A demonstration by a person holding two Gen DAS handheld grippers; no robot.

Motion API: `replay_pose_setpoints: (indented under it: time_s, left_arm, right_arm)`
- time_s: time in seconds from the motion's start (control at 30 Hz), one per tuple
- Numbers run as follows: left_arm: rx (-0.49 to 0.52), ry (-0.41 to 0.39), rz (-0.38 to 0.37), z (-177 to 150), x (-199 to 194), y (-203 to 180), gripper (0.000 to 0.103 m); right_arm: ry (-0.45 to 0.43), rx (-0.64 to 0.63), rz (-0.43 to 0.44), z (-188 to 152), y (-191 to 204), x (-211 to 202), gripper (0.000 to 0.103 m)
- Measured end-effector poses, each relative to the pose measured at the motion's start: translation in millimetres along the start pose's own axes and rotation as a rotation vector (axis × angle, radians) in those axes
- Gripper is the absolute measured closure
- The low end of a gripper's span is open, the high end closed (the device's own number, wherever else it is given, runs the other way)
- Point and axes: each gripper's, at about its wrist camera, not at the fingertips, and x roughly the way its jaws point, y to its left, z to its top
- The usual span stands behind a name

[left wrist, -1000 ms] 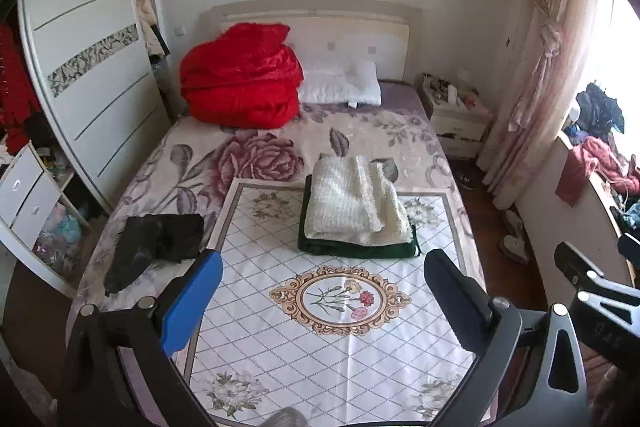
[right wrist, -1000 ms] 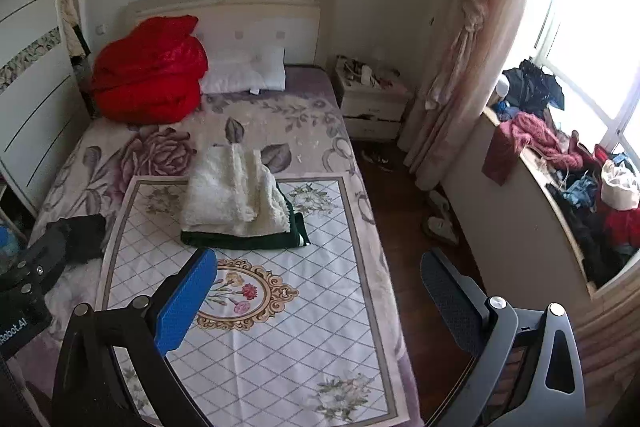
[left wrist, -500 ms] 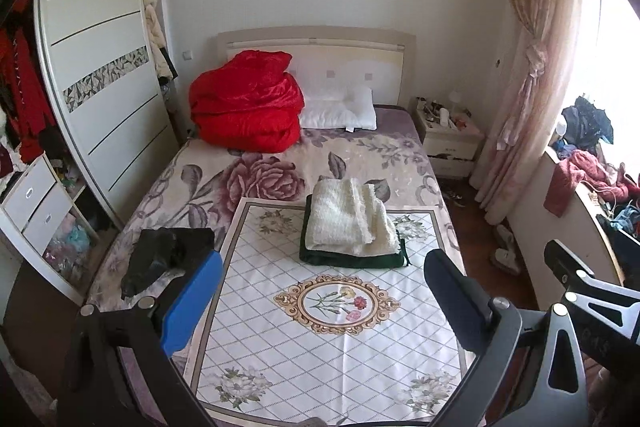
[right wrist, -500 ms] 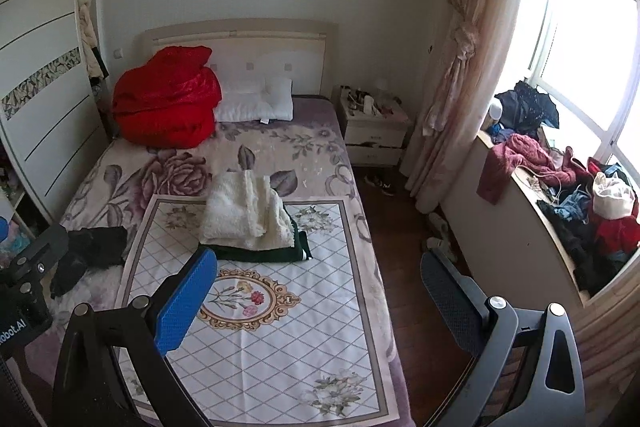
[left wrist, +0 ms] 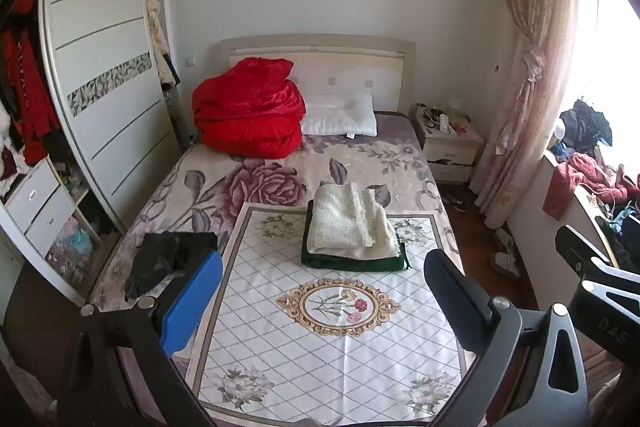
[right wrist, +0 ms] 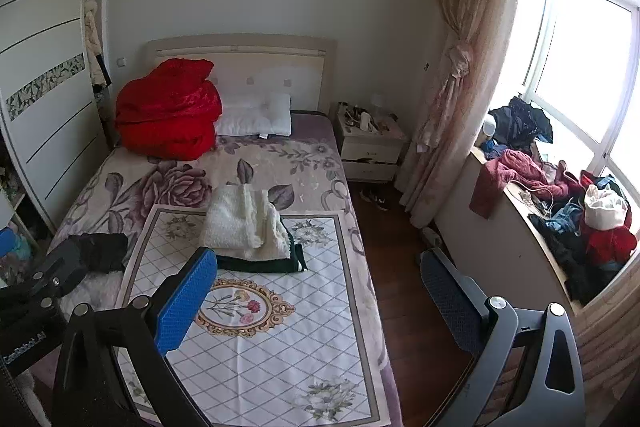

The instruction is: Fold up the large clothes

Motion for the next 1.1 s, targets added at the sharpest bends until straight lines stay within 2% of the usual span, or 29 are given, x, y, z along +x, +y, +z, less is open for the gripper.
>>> replay_pose_setpoints:
  time_s: [0.67, 1.1]
  left_arm:
    - [-0.030, -0.005, 0.009, 2.5, -0.5, 5.5, 0.000]
    - [-0.030, 0.006, 0.008, -1.3, -1.0, 5.7, 0.000]
  right_arm:
    - [-0.001, 0.004, 0.059, 4.2, -1.8, 4.0, 0.000]
    - [0.014, 0.000, 0.061, -2.8, -0.5, 1.9, 0.000]
